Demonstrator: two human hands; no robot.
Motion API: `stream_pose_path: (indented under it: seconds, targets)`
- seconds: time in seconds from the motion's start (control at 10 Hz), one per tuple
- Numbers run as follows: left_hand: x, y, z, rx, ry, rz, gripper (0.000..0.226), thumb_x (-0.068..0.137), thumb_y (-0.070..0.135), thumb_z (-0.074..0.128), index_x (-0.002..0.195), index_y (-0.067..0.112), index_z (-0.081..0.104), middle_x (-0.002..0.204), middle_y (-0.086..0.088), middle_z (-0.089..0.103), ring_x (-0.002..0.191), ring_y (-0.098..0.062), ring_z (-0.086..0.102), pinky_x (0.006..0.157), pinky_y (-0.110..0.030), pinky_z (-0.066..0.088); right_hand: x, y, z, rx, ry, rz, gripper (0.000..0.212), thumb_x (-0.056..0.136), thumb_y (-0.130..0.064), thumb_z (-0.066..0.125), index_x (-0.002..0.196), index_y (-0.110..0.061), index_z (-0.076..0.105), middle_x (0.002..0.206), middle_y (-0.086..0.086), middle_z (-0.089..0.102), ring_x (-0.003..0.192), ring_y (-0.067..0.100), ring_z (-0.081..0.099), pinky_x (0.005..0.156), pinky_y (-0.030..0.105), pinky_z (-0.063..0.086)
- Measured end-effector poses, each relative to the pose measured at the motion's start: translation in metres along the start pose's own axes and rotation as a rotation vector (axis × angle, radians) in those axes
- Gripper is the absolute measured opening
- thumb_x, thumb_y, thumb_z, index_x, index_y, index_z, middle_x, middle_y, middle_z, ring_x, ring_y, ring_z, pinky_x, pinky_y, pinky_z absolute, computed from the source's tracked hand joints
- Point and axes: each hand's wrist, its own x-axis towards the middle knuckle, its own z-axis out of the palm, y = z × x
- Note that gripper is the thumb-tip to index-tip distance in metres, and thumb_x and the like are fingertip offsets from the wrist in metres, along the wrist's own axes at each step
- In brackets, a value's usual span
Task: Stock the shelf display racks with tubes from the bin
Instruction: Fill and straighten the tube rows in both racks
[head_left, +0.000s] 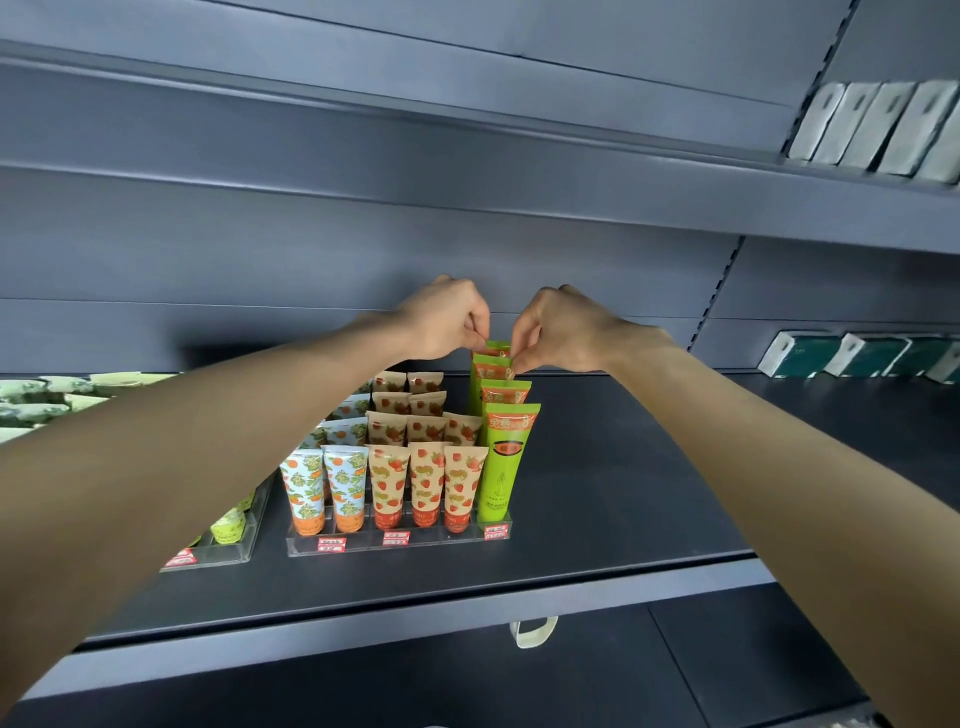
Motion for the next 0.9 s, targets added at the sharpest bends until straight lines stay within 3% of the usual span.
stream_pose_path:
  seconds: [0.3, 0.6, 0.9]
  targets:
    - [-0.002, -0.003, 0.000, -0.034, 0.002, 0.006, 0.010, 0.081, 0.011, 0.068, 0.089, 0.006, 0.073, 0.086, -0.007, 0.072, 0.074, -0.010, 0.061, 0.077, -0.021, 0.045, 0.000, 0.004, 0.002, -0.006, 0.009, -0.011, 0.008, 0.076, -0.022, 0.078, 0.072, -0.024, 0.071, 0.075, -0.013, 0.058, 0.083, 0.014, 0.057, 0.076, 0.025, 0.039]
    - [-0.002, -0.002, 0.000, -0.027, -0.003, 0.005, 0.012, 0.082, 0.013, 0.068, 0.091, 0.005, 0.072, 0.089, -0.007, 0.072, 0.078, -0.012, 0.061, 0.081, -0.021, 0.043, 0.000, 0.006, 0.003, 0.011, 0.007, -0.039, 0.005, 0.077, -0.022, 0.077, 0.075, -0.020, 0.073, 0.074, -0.012, 0.060, 0.076, 0.007, 0.052, 0.075, 0.025, 0.036]
    - [-0.005, -0.002, -0.014, -0.020, -0.014, -0.016, 0.015, 0.084, 0.016, 0.066, 0.094, 0.007, 0.071, 0.089, -0.004, 0.069, 0.079, -0.010, 0.058, 0.079, -0.020, 0.042, -0.002, 0.005, -0.005, 0.016, 0.013, -0.014, 0.011, 0.079, -0.026, 0.075, 0.071, -0.028, 0.067, 0.093, 0.000, 0.063, 0.092, 0.017, 0.057, 0.082, 0.029, 0.044]
